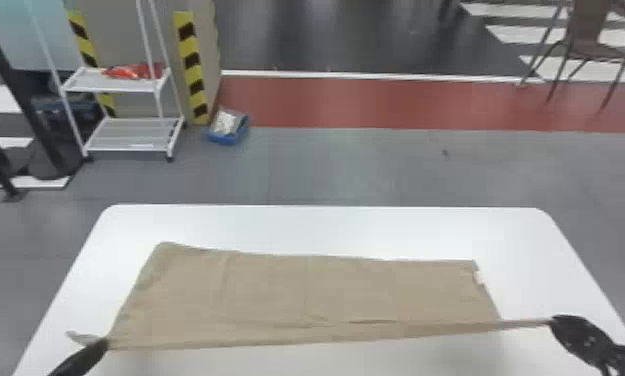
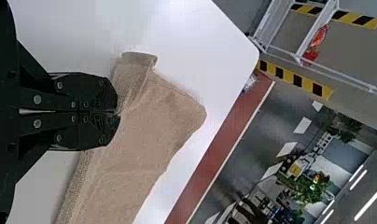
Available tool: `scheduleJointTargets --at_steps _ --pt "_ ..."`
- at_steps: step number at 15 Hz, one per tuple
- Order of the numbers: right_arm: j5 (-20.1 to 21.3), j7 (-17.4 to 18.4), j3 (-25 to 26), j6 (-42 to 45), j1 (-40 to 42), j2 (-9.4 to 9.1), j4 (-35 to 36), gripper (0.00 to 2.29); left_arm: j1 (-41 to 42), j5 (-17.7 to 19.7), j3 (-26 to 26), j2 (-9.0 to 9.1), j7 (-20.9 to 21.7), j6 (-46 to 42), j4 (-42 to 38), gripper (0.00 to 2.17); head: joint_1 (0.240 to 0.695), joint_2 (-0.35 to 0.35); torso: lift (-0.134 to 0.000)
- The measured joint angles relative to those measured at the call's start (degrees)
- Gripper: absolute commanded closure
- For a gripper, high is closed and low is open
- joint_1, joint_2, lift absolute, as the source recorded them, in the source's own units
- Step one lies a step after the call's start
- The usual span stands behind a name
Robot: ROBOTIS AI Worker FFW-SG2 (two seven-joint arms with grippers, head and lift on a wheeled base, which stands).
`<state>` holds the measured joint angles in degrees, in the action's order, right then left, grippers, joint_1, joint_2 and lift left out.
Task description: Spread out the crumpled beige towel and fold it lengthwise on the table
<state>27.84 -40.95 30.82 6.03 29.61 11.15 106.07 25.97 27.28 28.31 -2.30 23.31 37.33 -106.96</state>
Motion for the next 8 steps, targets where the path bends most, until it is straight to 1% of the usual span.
scheduleJointTargets --at_steps 1,3,6,8 --pt "-0.2 -0.9 0.6 0.1 -0.2 0.11 -0.5 1.66 0.2 -0.7 -0.1 0.26 0.0 0.0 0.0 1.41 0.695 -0.116 0.0" --pt "-0.2 -1.6 1.0 1.0 0.1 0.25 -1.3 1.66 0.6 -1.8 -0.1 0.62 0.1 0.1 -0.1 1.41 0.695 -0.125 0.0" --pt "-0.3 -5.1 2.0 4.1 1.2 0.27 -2.1 1.66 2.2 -2.4 0.1 0.8 1.3 0.1 -1.4 1.41 0.695 -0.122 0.0" --pt "-1.7 -7.8 3.6 6.6 1.7 -0.01 -2.1 1.66 4.2 -2.5 0.7 1.09 1.2 0.9 -4.5 1.41 0.695 -0.117 0.0"
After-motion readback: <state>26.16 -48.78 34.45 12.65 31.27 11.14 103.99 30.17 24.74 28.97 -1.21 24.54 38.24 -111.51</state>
